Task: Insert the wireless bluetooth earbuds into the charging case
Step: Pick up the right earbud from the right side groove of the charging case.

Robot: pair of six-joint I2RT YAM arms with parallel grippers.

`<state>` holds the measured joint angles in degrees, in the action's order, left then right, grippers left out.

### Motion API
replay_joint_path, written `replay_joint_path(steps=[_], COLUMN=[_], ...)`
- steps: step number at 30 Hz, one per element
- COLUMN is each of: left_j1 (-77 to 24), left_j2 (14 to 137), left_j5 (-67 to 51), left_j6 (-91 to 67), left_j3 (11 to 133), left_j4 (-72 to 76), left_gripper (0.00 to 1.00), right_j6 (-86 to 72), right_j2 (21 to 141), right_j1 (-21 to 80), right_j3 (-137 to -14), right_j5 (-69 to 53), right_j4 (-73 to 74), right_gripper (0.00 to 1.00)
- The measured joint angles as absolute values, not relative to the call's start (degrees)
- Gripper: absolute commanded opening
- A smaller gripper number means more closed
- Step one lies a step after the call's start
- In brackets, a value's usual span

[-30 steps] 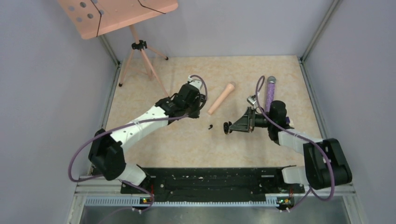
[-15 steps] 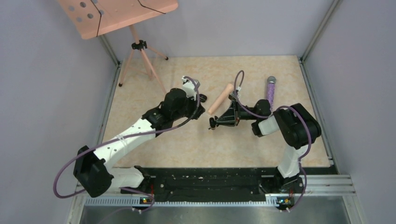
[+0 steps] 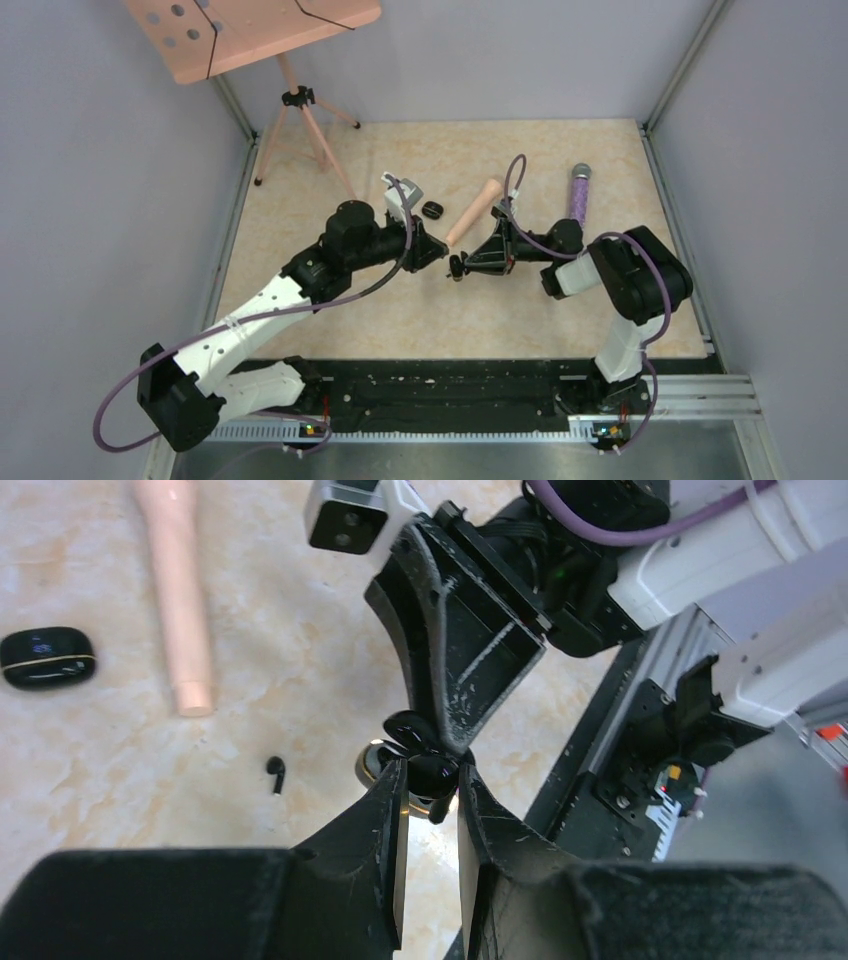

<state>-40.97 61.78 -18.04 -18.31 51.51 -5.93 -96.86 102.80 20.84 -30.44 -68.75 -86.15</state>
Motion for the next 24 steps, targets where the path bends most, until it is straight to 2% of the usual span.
replay_joint_path(steps=[9,24], left_j1=[-41.0,-41.0], left_j2=[61.8,60.9], left_j5=[-24.7,-25.0], left_j6=[-19.0,-20.9], left_j3=[50.2,49.7], left_j4=[-4.3,3.1], left_gripper=[0.11,0.13], right_j6=[-101.8,-111.8], right_j2=[100.8,97.2], right_j1=[21.4,23.3], right_j3=[-28.7,-28.5], right_j5=[-65.8,-59.8], right_j4=[-86.3,-87.0], right_gripper=[0.0,0.0])
